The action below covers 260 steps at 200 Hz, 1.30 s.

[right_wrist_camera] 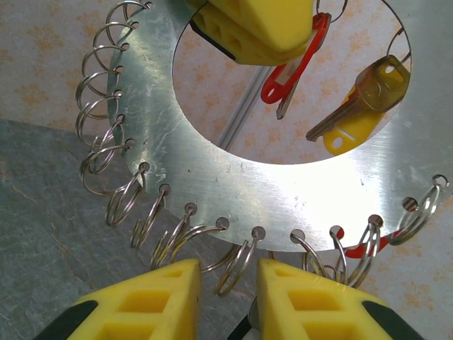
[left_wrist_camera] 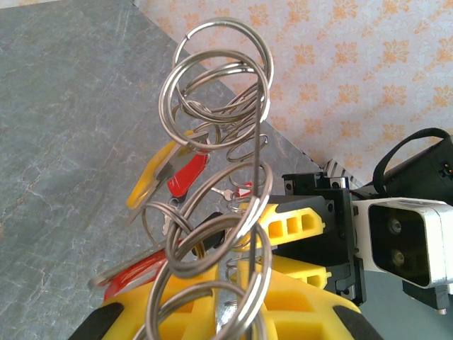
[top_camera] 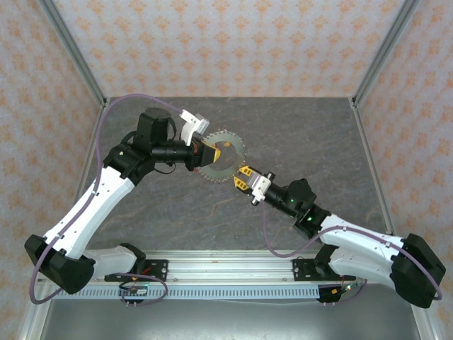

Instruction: Put the keys on the keyring

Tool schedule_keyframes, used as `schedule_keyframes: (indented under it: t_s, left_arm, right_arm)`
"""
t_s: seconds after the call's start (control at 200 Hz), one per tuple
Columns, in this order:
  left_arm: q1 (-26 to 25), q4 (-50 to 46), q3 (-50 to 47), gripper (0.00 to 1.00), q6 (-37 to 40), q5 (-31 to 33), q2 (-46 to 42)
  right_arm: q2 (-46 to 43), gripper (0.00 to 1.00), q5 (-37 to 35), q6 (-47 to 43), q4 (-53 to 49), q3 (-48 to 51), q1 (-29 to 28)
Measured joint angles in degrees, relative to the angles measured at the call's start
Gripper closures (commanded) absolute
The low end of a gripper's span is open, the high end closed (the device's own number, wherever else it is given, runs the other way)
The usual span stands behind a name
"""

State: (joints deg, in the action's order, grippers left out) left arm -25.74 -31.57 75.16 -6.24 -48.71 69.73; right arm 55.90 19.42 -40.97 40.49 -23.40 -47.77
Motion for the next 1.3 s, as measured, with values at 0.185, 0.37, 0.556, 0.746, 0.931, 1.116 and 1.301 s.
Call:
schedule_keyframes:
  t_s: [0.185,0.37,0.556,0.746,0.931,1.116,1.301]
  left_arm:
    - [0.0,0.0,0.0,1.00,-0.4,0.0,0.0]
    - [0.0,0.0,0.0,1.00,-0.4,0.0,0.0]
    - [0.0,0.0,0.0,1.00,-0.4,0.0,0.0]
    - [0.0,0.0,0.0,1.00,-0.9,0.0,0.0]
    - [0.0,0.2,-0.2,1.00,-1.3,0.1,-0.3]
    - [0.0,1.4,-2.0,1.00,-3.0,2.6,-1.7]
    - [0.0,5.8,-6.3,0.96,-8.5,5.7,-2.2]
  right_arm:
    - [0.0,0.78,-0.6,0.0,0.1,0.0,0.0]
    - [0.3,0.81,-1.7,0.0,0.5,0.0,0.0]
    - [1.4,0.83,-3.0,-0.2,1.2,0.0,0.0]
    - [1.9,0.90,-3.4,-0.3,1.9,0.0,0.0]
    - [1.9,1.00,-4.0,-0.1,2.2,0.0,0.0]
    - [1.9,1.00,-4.5,0.1,2.3,0.0,-0.1]
    - [1.8,1.00,-4.9,2.0,1.3,0.0,-0.1]
